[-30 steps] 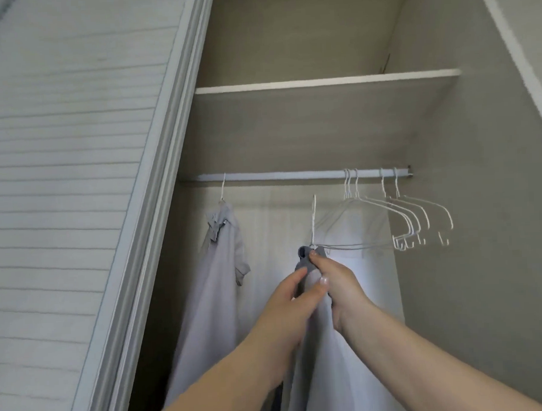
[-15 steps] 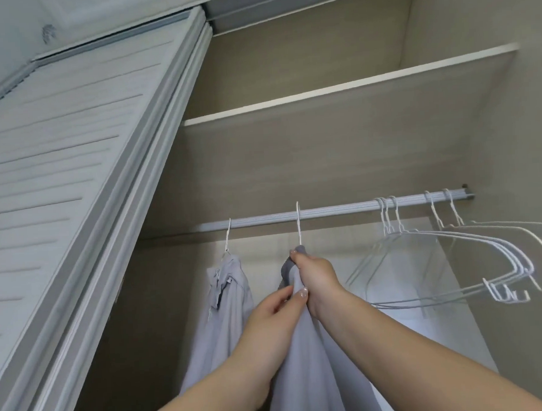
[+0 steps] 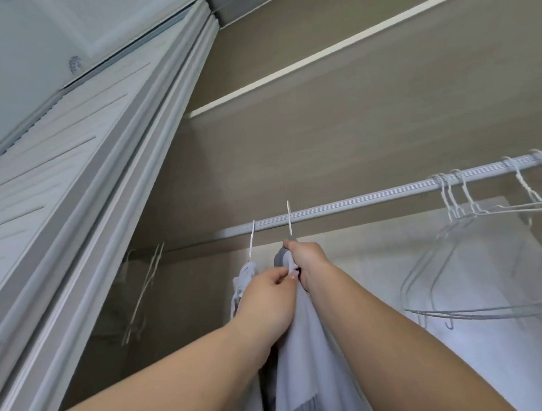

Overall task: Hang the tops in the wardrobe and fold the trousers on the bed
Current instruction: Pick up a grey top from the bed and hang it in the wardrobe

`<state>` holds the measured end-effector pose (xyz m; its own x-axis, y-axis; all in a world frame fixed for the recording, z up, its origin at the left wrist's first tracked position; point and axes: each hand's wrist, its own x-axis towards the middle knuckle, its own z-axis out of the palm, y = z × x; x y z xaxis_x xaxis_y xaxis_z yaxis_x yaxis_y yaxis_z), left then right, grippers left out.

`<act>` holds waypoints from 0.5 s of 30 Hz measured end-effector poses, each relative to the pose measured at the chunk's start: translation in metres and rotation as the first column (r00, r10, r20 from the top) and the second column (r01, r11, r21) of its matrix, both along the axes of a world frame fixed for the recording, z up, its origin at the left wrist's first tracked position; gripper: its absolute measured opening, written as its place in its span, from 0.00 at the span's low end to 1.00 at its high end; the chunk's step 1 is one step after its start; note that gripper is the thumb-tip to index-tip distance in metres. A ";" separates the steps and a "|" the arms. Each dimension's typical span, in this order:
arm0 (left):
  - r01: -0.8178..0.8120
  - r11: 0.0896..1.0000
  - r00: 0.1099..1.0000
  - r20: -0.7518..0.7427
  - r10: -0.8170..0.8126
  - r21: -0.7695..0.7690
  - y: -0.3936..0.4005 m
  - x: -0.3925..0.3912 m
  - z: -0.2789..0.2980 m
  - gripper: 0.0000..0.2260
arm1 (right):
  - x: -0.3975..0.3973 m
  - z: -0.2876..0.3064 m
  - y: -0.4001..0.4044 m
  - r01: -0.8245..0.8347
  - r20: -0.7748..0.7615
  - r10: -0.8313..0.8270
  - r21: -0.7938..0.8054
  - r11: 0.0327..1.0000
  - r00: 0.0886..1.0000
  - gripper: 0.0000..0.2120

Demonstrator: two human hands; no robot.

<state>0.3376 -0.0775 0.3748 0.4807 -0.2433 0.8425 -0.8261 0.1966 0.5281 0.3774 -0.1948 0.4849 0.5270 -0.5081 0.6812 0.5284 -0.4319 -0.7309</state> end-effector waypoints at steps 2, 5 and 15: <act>0.006 0.999 1.000 -0.012 -0.006 0.040 -0.001 0.004 -0.006 0.13 | 0.006 -0.009 -0.003 -0.002 -0.060 0.003 0.019 1.000 0.998 0.13; -0.022 0.999 1.000 0.015 0.022 0.038 0.002 0.006 -0.014 0.12 | 0.010 -0.021 0.002 -0.033 -0.057 0.034 0.020 0.999 0.998 0.13; -0.052 0.999 0.999 0.004 0.052 0.011 0.035 -0.014 -0.033 0.12 | -0.016 -0.040 0.023 0.257 0.164 -0.222 -0.238 0.936 0.961 0.14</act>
